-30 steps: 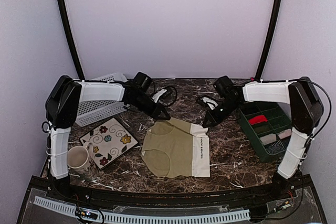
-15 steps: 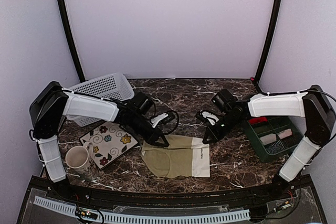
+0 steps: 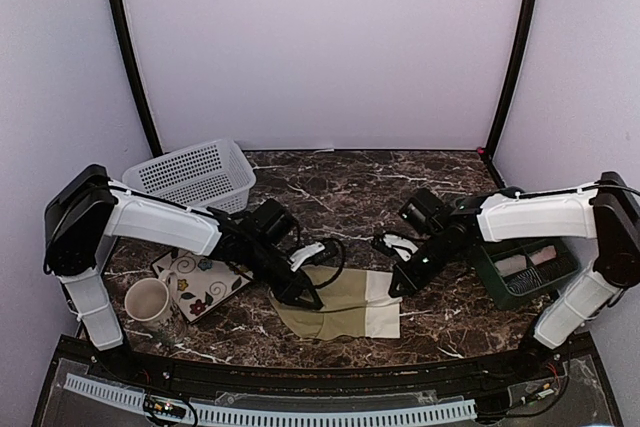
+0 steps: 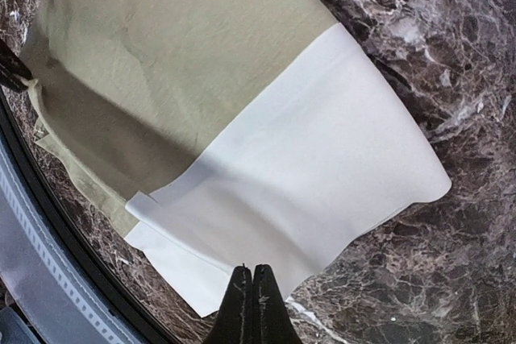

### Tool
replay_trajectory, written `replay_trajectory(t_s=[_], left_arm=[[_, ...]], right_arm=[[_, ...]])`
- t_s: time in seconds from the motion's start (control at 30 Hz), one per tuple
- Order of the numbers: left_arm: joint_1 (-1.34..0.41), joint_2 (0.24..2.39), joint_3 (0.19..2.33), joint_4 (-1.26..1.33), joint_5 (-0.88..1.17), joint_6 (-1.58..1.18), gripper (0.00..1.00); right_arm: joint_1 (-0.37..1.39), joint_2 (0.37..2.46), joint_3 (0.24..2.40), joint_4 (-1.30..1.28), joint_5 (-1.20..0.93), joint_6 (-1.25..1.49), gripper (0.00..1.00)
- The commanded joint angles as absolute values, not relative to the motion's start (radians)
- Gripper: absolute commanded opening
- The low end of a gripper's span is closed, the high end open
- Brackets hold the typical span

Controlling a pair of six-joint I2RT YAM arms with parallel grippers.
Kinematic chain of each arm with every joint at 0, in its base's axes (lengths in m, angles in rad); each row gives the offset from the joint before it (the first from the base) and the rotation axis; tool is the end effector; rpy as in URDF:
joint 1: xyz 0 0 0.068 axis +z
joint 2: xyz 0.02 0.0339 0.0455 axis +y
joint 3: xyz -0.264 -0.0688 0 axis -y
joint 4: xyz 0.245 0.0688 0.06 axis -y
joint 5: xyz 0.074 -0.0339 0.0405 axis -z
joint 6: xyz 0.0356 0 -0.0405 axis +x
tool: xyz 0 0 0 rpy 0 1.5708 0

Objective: Roll the underwear
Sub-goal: Fold the underwear at the center of the board.

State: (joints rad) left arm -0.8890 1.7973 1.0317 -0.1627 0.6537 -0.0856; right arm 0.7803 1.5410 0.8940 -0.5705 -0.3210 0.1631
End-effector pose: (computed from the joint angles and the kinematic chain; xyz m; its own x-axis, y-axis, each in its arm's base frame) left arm 0.2093 -0.2922 0.1624 -0.5750 0.6008 -0.5554 0.7998 0.2697 -0.5363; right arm 0.1919 0.2057 0.1764 -0.7790 -0.5542 -0.2933 -0.6270 0.6968 0.3483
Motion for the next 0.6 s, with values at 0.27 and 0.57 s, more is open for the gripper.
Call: replay_trajectory(t_s=[0.27,0.57], left_arm=[[-0.936,1.738,0.975,-0.129,0.652,-0.117,0.00],[-0.958,1.749,0.959,-0.122,0.669,-0.120,0.00]], right_arm=[[0.856,1.498,0.865,-0.621,-0.315,0.235,0.00],[0.888,1.506,0.841,-0.616,-0.314,0.253,0.00]])
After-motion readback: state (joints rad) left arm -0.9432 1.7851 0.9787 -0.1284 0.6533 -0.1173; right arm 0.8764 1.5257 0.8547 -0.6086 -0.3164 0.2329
